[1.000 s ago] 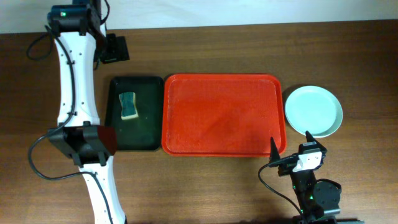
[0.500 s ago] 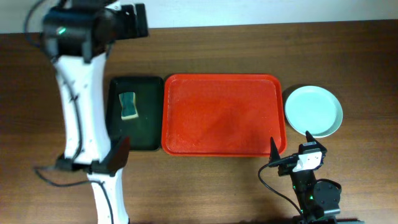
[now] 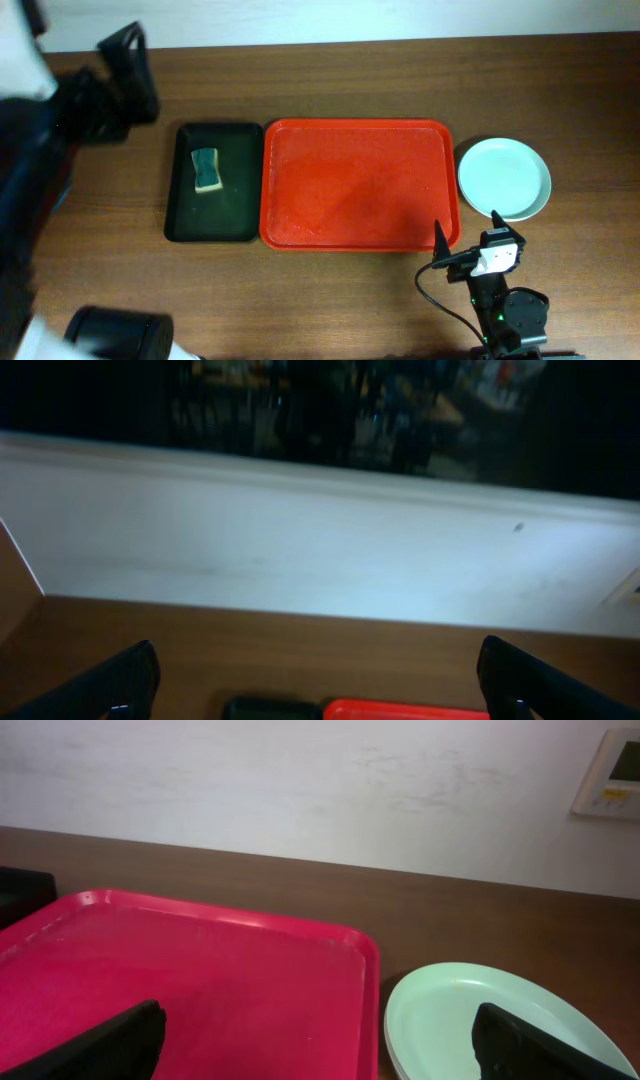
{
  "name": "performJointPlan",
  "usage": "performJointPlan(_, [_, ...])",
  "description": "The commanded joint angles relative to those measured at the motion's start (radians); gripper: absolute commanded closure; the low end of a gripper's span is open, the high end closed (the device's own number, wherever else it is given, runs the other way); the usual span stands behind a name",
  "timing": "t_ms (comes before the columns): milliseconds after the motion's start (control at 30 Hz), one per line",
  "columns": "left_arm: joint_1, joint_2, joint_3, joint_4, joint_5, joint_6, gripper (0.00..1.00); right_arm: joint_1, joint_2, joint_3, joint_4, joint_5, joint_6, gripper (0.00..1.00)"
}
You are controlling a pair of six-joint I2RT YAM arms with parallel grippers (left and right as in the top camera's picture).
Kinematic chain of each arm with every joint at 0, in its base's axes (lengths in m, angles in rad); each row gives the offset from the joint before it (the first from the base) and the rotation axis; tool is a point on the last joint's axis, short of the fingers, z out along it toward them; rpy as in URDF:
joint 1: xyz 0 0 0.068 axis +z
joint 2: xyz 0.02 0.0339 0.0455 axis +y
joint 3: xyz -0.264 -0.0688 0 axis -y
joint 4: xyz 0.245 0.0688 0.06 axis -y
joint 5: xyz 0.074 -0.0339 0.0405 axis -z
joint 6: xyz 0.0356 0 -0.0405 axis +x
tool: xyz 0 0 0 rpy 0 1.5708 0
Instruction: Clean dirty plates on tray and stack at the side
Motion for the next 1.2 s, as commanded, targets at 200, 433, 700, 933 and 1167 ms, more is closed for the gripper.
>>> performJointPlan(200, [0.034, -0.358, -0.55, -0.001, -0.012, -0.002, 0.01, -0.007, -0.009, -0.005, -0.003, -0.02, -0.006, 0.02])
performJointPlan(433, [0.042, -0.587, -1.052, 0.139, -0.011, -0.002, 0.01, -0.007, -0.009, -0.005, -0.004, -0.02, -0.006, 0.01])
performJointPlan(700, [0.042, -0.788, -1.601, 0.628, -0.008, -0.003, 0.01, -0.007, -0.009, -0.005, -0.004, -0.02, -0.006, 0.02])
performJointPlan(933, [0.042, -0.955, -2.013, 0.98, -0.007, -0.003, 0.01, -0.007, -0.009, -0.005, -0.004, -0.02, -0.006, 0.02])
performJointPlan(1167, [0.041, -1.122, -2.42, 1.368, -0.008, -0.003, 0.01, -0.007, -0.009, -0.005, -0.003, -0.02, -0.006, 0.02])
